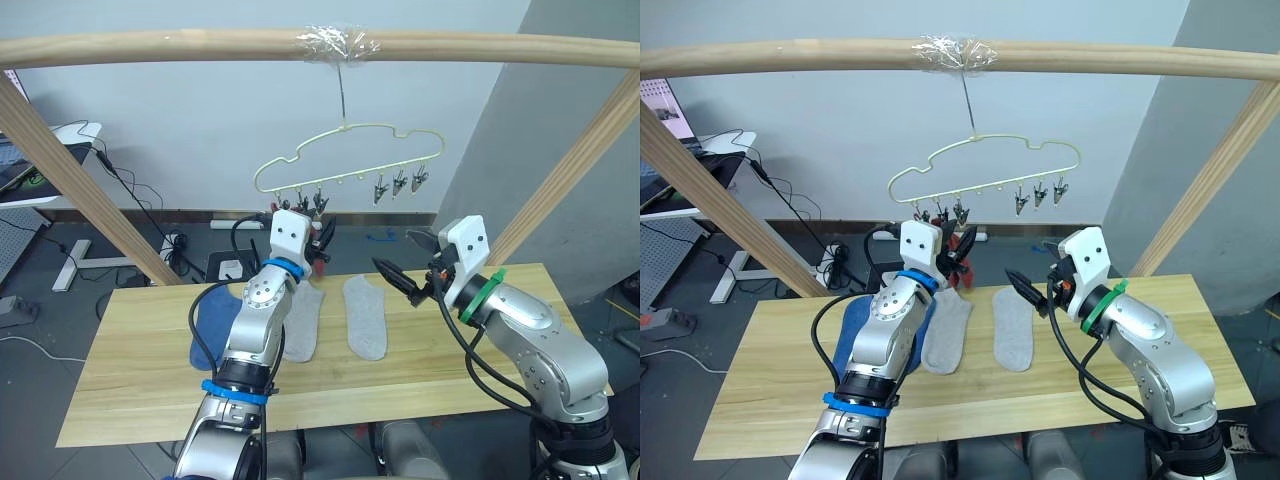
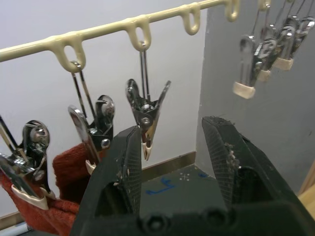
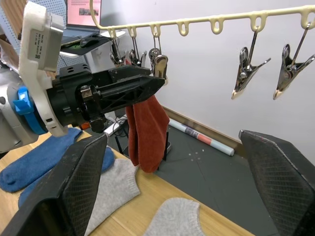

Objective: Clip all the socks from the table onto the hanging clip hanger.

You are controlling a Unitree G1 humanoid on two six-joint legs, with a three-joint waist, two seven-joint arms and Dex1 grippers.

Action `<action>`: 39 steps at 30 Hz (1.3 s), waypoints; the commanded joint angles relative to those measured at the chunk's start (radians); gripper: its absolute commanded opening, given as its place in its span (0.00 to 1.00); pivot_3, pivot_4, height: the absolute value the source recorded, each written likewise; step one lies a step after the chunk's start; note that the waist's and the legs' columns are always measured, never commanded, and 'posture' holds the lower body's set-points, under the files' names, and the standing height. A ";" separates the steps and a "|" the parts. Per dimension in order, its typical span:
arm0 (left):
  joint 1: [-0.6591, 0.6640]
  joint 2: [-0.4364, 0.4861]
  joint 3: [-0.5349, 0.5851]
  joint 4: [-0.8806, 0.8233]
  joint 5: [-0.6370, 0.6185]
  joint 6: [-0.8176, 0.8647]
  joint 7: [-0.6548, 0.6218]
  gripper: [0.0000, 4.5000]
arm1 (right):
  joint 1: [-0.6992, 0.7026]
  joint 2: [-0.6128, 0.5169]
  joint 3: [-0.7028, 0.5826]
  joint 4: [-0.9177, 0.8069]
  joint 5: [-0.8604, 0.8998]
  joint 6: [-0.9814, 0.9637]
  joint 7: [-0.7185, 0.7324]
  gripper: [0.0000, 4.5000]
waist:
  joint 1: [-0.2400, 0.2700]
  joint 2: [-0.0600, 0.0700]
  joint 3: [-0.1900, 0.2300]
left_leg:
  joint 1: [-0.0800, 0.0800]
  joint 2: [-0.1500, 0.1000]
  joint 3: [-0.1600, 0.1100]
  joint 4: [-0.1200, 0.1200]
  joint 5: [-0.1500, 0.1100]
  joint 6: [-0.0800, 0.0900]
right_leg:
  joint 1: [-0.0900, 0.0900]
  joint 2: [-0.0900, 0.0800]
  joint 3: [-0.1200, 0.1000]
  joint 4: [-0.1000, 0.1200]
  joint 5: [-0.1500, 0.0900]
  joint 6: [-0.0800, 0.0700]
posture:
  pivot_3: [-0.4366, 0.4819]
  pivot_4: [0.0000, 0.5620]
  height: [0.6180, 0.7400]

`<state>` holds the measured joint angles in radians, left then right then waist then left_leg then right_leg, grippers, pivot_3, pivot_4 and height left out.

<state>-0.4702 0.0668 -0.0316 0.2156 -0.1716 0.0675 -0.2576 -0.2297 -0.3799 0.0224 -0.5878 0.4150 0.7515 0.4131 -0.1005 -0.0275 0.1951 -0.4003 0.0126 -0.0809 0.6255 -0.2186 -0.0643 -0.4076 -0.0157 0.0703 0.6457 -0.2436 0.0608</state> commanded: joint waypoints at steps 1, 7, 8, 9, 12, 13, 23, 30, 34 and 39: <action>-0.040 0.004 0.017 0.013 0.008 -0.043 -0.003 0.48 | -0.020 -0.010 -0.023 -0.051 0.016 -0.007 -0.003 1.00 | 0.000 0.000 0.003 | 0.000 0.000 0.000 0.000 0.000 0.000 | 0.000 0.000 0.000 0.000 0.000 0.000 | 0.27 0.35 1.00; -0.083 0.002 0.027 0.067 0.015 -0.083 0.002 0.48 | -0.025 -0.011 -0.024 -0.054 0.020 -0.003 -0.013 1.00 | -0.006 -0.001 0.006 | 0.000 0.000 0.000 0.000 0.000 0.000 | 0.000 0.000 0.000 0.000 0.000 0.000 | 0.26 0.35 1.00; -0.092 -0.001 0.028 0.076 0.016 -0.090 0.004 0.48 | -0.025 -0.010 -0.023 -0.055 0.020 -0.002 -0.015 1.00 | -0.006 -0.001 0.006 | 0.000 0.000 0.000 0.000 0.000 0.000 | 0.000 0.000 0.000 0.000 0.000 0.000 | 0.26 0.35 1.00; -0.098 -0.003 0.028 0.081 0.019 -0.096 0.005 0.48 | -0.024 -0.010 -0.022 -0.057 0.021 -0.001 -0.016 1.00 | -0.006 -0.001 0.006 | 0.000 0.000 0.000 0.000 0.000 0.000 | 0.000 0.000 0.000 0.000 0.000 0.000 | 0.26 0.35 1.00; -0.109 -0.007 0.026 0.089 0.024 -0.114 0.005 0.48 | -0.025 -0.009 -0.021 -0.059 0.024 0.000 -0.019 1.00 | -0.008 -0.001 0.008 | 0.000 0.000 0.000 0.000 0.000 0.000 | 0.000 0.000 0.000 0.000 0.000 0.000 | 0.26 0.35 1.00; -0.111 -0.008 0.025 0.090 0.026 -0.117 0.005 0.48 | -0.025 -0.010 -0.021 -0.059 0.025 0.000 -0.020 1.00 | -0.009 -0.001 0.009 | 0.000 0.000 0.000 0.000 0.000 0.000 | 0.000 0.000 0.000 0.000 0.000 0.000 | 0.26 0.35 1.00; -0.113 -0.014 0.027 0.085 0.035 -0.131 0.021 0.48 | -0.031 -0.011 -0.024 -0.059 0.032 0.002 -0.028 1.00 | -0.012 -0.001 0.011 | 0.000 0.000 0.000 -0.001 0.000 0.000 | 0.000 0.000 0.000 0.000 0.000 0.000 | 0.26 0.35 1.00; -0.111 -0.015 0.033 0.085 0.041 -0.137 0.030 0.48 | -0.029 -0.015 -0.024 -0.061 0.040 0.006 -0.033 1.00 | -0.012 -0.001 0.011 | 0.000 0.000 0.000 -0.001 0.000 0.000 | 0.000 0.000 0.000 0.000 0.000 0.000 | 0.26 0.35 1.00; -0.116 -0.016 0.036 0.093 0.043 -0.143 0.034 0.48 | -0.028 -0.018 -0.025 -0.061 0.044 0.008 -0.034 1.00 | -0.012 -0.001 0.011 | 0.000 0.000 0.000 -0.001 0.000 0.000 | 0.000 0.000 0.000 0.000 0.000 0.000 | 0.26 0.35 1.00; -0.116 -0.017 0.037 0.095 0.044 -0.146 0.032 0.48 | -0.033 -0.017 -0.025 -0.060 0.049 0.011 -0.039 1.00 | -0.012 -0.001 0.011 | 0.000 0.000 0.000 -0.001 0.000 0.000 | 0.000 0.000 0.000 0.000 0.000 0.000 | 0.26 0.35 1.00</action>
<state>-0.5638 0.0535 0.0048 0.3250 -0.1330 -0.0531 -0.2280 -0.2477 -0.3912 0.0200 -0.5878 0.4525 0.7712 0.3797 -0.1129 -0.0282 0.2062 -0.4006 0.0126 -0.0810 0.6249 -0.2186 -0.0642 -0.4079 -0.0157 0.0703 0.6453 -0.2437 0.0612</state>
